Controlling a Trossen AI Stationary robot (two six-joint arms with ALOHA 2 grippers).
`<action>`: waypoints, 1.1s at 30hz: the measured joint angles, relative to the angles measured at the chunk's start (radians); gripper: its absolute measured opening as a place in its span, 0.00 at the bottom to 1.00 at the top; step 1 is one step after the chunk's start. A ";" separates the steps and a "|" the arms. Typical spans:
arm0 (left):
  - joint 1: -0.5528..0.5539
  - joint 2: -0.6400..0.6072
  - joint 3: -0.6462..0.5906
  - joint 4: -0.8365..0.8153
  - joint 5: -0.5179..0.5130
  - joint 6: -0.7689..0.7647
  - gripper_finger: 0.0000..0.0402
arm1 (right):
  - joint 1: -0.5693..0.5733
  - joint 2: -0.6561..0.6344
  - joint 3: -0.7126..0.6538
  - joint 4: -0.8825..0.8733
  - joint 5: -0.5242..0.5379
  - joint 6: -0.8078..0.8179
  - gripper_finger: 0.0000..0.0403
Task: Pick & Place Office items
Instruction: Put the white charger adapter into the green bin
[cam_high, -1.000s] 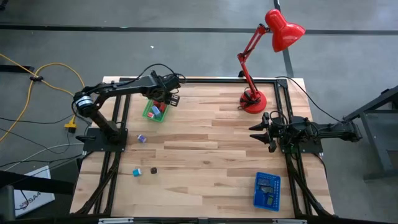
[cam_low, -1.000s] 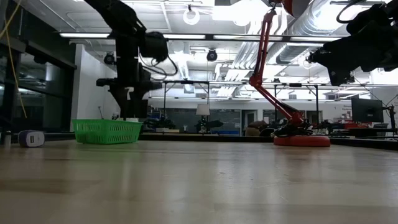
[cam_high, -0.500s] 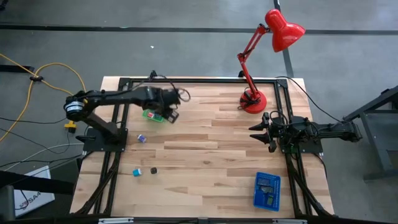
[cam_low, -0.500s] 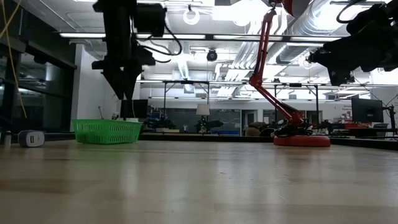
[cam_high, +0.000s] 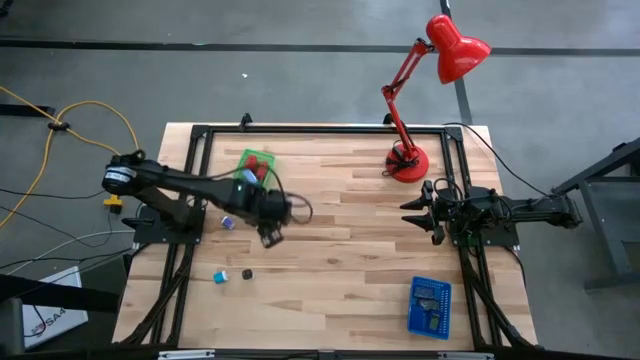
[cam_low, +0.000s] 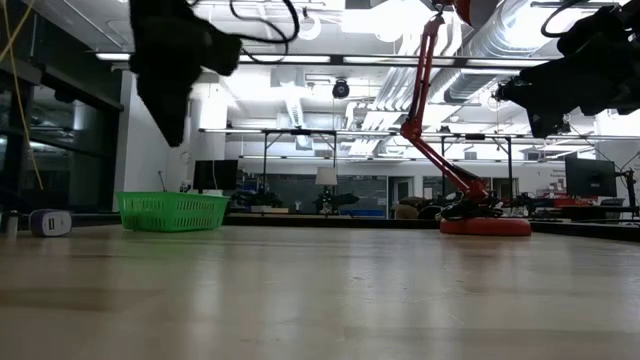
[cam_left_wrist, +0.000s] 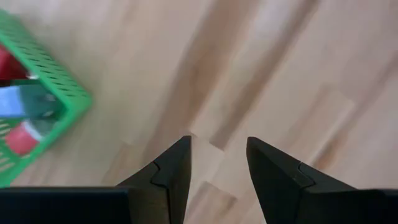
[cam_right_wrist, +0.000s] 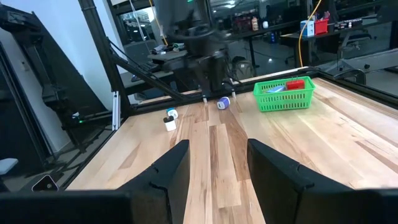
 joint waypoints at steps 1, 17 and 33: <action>-0.024 0.002 0.000 -0.004 0.000 0.000 0.36 | 0.000 0.000 0.000 0.000 0.000 0.000 0.36; -0.384 0.050 0.000 -0.004 -0.001 -0.078 0.36 | 0.000 0.000 0.000 0.000 0.000 0.000 0.36; -0.496 0.118 0.000 0.009 0.046 -0.158 0.57 | 0.000 0.000 0.000 -0.005 -0.001 0.000 0.36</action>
